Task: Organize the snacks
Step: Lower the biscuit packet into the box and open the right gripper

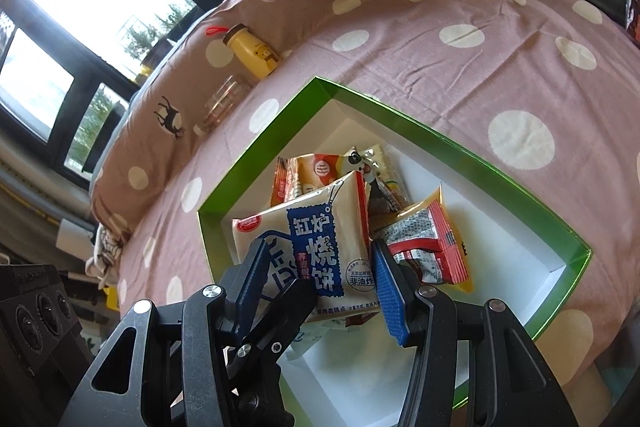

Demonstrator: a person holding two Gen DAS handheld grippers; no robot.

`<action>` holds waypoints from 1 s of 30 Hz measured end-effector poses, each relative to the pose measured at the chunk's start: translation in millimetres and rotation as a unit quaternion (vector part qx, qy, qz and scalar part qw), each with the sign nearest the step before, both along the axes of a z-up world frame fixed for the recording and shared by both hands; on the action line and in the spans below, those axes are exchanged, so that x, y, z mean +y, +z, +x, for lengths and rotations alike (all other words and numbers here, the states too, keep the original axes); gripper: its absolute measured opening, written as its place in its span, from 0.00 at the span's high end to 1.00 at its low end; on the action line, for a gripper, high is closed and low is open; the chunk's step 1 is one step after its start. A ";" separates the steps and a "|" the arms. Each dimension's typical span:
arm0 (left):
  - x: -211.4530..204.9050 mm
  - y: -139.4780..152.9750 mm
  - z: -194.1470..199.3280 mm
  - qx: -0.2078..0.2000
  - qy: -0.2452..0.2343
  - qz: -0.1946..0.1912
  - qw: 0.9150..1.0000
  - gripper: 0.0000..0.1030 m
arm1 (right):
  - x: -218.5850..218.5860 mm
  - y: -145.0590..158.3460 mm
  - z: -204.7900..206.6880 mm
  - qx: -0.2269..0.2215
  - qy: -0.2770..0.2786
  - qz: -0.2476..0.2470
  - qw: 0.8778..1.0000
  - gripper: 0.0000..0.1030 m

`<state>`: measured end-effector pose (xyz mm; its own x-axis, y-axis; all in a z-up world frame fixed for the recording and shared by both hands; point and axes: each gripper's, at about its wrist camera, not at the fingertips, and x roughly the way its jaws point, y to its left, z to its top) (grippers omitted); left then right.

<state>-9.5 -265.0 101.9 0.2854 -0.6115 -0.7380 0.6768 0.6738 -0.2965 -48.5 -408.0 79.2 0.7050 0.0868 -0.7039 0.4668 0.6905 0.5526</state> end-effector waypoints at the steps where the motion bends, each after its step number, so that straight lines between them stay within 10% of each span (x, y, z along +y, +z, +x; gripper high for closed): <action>1: -0.6 -0.9 0.4 0.003 0.000 0.000 1.000 0.68 | -0.7 -0.8 0.5 0.001 0.000 0.000 1.000 0.47; 30: -3.3 -14.6 11.9 0.030 0.005 -0.001 1.000 0.53 | -8.0 -6.3 3.9 0.006 -0.012 0.006 1.000 0.47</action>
